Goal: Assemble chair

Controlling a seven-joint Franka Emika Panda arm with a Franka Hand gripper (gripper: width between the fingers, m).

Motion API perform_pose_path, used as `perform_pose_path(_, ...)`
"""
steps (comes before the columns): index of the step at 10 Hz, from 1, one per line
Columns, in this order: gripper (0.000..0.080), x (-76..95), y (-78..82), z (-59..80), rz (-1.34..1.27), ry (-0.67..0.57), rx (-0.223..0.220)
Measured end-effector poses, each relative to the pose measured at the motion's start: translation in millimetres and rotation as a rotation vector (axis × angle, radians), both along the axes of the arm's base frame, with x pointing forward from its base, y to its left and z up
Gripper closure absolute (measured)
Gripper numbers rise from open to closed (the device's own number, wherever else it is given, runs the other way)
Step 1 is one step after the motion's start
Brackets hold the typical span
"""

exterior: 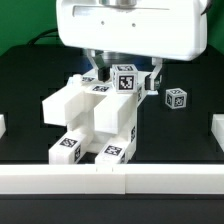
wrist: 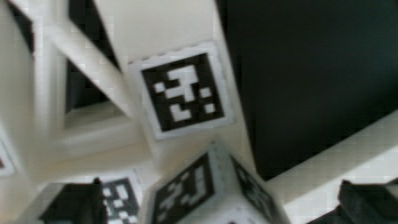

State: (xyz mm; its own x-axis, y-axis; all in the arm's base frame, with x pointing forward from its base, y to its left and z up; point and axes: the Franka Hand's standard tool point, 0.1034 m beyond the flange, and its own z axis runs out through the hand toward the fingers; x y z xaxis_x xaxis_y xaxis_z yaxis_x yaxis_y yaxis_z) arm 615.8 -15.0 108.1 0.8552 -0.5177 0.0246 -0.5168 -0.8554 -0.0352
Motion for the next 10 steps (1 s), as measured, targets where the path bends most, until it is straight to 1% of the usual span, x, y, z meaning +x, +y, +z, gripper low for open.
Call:
perform_pose_path(1,0.0151,0.9,-0.1,0.4,0.114,-0.006,-0.006)
perform_pose_path(2,0.0151,0.7,0.7,0.4,0.171,-0.003,-0.02)
perform_pose_path(3,0.0151,0.7,-0.4,0.6,0.28,0.0,-0.039)
perform_pose_path(6,0.0151,0.8,-3.6,1.0,0.58,0.01,-0.073)
perform_pose_path(7,0.0151,0.7,-5.2,1.0,0.637,0.012,-0.078)
perform_pose_path(8,0.0151,0.6,-6.5,1.0,0.638,0.012,-0.078)
perform_pose_path(9,0.025,0.6,-6.3,1.0,0.636,0.012,-0.078)
perform_pose_path(10,0.025,0.6,-6.3,0.9,0.624,0.012,-0.077)
